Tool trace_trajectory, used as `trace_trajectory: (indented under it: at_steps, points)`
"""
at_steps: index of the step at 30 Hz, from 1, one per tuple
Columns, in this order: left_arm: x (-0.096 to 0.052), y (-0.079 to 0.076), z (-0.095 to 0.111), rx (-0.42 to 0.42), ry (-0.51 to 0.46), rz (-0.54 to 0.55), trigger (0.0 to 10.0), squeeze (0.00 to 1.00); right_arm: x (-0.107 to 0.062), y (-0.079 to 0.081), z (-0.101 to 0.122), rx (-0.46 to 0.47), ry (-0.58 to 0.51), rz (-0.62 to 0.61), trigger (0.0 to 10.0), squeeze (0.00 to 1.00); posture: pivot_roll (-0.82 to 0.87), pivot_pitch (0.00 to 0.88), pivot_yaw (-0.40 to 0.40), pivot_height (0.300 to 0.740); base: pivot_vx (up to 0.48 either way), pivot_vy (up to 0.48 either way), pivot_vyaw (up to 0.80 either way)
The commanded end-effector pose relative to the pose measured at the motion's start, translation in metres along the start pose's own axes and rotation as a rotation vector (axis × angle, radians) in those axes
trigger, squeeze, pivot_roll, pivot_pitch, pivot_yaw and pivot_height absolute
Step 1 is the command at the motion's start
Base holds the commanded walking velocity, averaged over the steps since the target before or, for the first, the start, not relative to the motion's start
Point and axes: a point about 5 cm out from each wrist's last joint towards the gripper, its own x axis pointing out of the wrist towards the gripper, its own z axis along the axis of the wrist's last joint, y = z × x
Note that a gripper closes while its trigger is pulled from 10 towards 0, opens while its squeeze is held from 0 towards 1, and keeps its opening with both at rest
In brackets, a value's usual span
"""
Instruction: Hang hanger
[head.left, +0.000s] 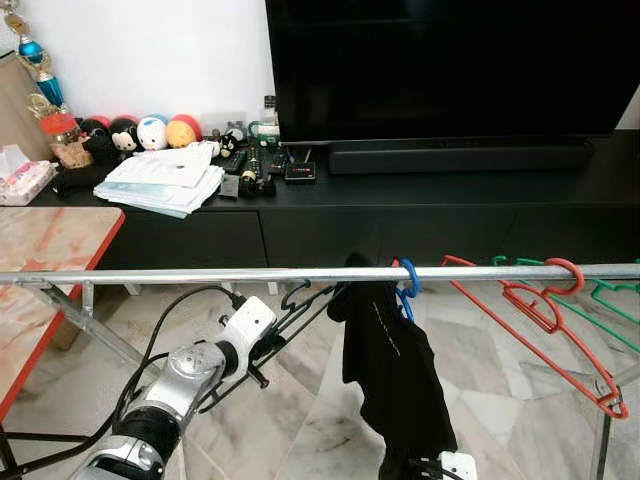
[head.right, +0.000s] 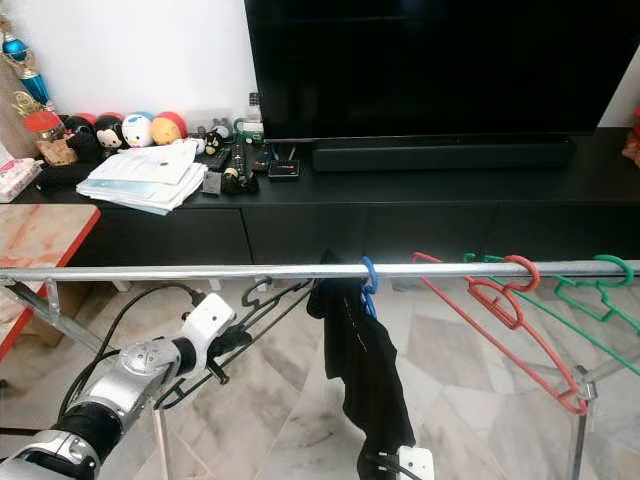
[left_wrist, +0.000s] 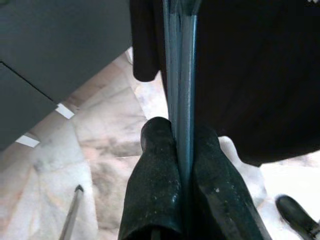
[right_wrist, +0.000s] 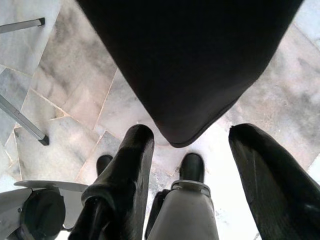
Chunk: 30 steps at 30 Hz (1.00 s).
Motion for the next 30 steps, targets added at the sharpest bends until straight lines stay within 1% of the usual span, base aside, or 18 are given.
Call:
trace_trajectory:
  at_steps: [1, 3, 7, 11, 14, 19, 22, 23, 25, 28, 30]
  points:
    - [-0.004, 0.012, 0.009, 0.006, -0.038, 0.036, 10.0, 0.00, 0.000, 0.004, -0.001, -0.008, 0.008, 0.015, 10.0, 0.00, 0.02, 0.075, 0.064, 0.740, 0.000, 0.000, 0.00]
    - [-0.004, 0.013, 0.009, 0.005, -0.037, 0.039, 10.0, 0.00, 0.000, 0.004, -0.001, -0.008, 0.009, 0.015, 10.0, 0.00, 0.02, 0.075, 0.064, 0.740, 0.000, 0.000, 0.00]
    - [-0.004, 0.015, 0.006, -0.018, -0.032, 0.081, 10.0, 0.00, 0.000, 0.004, -0.001, -0.007, 0.008, 0.015, 10.0, 0.00, 0.02, 0.074, 0.069, 0.740, 0.000, 0.000, 0.00]
    - [-0.002, 0.014, 0.006, -0.019, -0.031, 0.102, 10.0, 0.00, 0.001, 0.005, -0.001, -0.002, 0.007, 0.013, 10.0, 0.00, 0.02, 0.076, 0.069, 0.740, 0.000, 0.000, 0.00]
    - [0.000, 0.016, 0.010, -0.056, -0.055, 0.120, 10.0, 0.00, 0.001, 0.005, -0.001, -0.001, 0.007, 0.013, 10.0, 0.00, 0.02, 0.077, 0.069, 0.740, 0.000, 0.000, 0.00]
    - [0.000, 0.020, 0.019, -0.080, -0.100, 0.142, 10.0, 0.00, 0.001, 0.005, -0.001, 0.002, 0.007, 0.012, 10.0, 0.00, 0.02, 0.082, 0.071, 0.740, 0.000, 0.000, 0.00]
    - [0.000, 0.022, 0.024, -0.103, -0.131, 0.141, 10.0, 0.00, 0.001, 0.005, -0.001, 0.002, 0.007, 0.014, 10.0, 0.00, 0.02, 0.083, 0.071, 0.740, 0.000, 0.000, 0.00]
    - [-0.001, 0.022, 0.025, -0.106, -0.145, 0.120, 10.0, 0.00, 0.001, 0.005, -0.001, 0.001, 0.007, 0.015, 10.0, 0.00, 0.02, 0.083, 0.071, 0.740, 0.000, 0.000, 0.00]
    - [-0.001, 0.020, 0.025, -0.085, -0.144, 0.083, 10.0, 0.00, 0.000, 0.005, -0.001, 0.001, 0.008, 0.015, 10.0, 0.00, 0.02, 0.083, 0.069, 0.740, 0.000, 0.000, 0.00]
    - [-0.002, 0.019, 0.025, -0.070, -0.153, 0.060, 10.0, 0.00, 0.000, 0.004, -0.001, 0.000, 0.008, 0.015, 10.0, 0.00, 0.02, 0.083, 0.069, 0.740, 0.000, 0.000, 0.00]
    - [-0.003, 0.021, 0.023, -0.076, -0.143, 0.072, 10.0, 0.00, 0.000, 0.004, -0.001, 0.000, 0.008, 0.014, 10.0, 0.00, 0.02, 0.083, 0.069, 0.740, 0.000, 0.000, 0.00]
